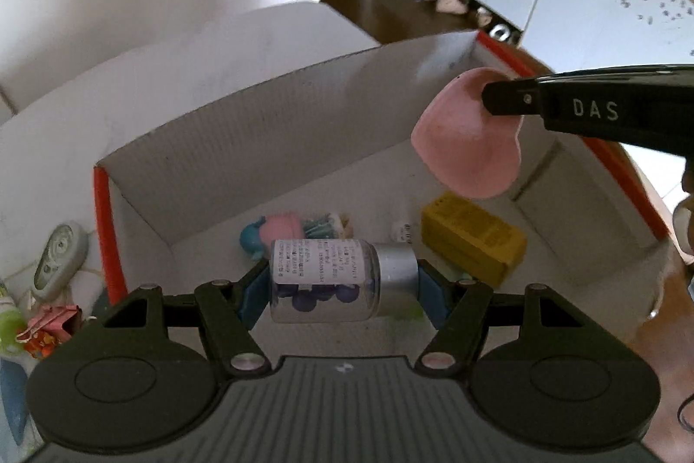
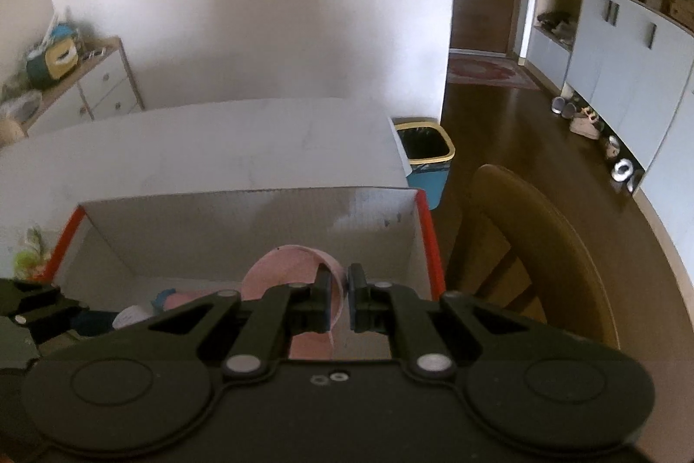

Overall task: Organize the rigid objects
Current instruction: 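Carry the jar and heart dish into the box and open both tools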

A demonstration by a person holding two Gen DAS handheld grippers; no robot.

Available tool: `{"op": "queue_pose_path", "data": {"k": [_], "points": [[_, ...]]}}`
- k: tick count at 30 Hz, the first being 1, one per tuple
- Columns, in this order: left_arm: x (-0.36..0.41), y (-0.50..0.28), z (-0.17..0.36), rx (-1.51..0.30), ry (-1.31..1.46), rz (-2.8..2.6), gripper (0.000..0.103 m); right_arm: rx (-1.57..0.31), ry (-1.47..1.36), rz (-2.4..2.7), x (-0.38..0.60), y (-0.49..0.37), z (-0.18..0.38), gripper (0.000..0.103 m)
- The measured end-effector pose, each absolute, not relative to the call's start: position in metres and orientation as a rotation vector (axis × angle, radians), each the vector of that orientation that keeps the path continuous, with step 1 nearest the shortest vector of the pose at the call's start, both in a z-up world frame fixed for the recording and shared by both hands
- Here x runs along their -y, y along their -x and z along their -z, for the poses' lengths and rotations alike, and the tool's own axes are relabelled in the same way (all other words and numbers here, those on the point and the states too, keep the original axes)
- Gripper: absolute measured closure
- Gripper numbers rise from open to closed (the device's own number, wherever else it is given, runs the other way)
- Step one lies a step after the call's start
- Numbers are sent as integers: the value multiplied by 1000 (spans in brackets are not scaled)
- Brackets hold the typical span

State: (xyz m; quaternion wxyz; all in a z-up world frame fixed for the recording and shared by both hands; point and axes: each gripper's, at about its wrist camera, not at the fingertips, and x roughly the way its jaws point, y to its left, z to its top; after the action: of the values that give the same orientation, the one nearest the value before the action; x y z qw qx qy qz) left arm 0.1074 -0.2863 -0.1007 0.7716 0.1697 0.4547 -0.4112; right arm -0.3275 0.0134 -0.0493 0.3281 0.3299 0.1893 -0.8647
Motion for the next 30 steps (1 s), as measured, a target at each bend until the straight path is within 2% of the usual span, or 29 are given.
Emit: {"op": "queue_pose_path", "data": {"k": [15, 26, 30], "points": [[312, -128, 125, -1162, -407, 809, 33, -641, -882, 2215, 0, 335, 66, 96], [313, -134, 127, -1231, -365, 782, 34, -577, -939, 2168, -14, 329, 57, 94], [308, -132, 123, -1225, -342, 785, 34, -524, -964, 2159, -23, 328, 53, 87]]}}
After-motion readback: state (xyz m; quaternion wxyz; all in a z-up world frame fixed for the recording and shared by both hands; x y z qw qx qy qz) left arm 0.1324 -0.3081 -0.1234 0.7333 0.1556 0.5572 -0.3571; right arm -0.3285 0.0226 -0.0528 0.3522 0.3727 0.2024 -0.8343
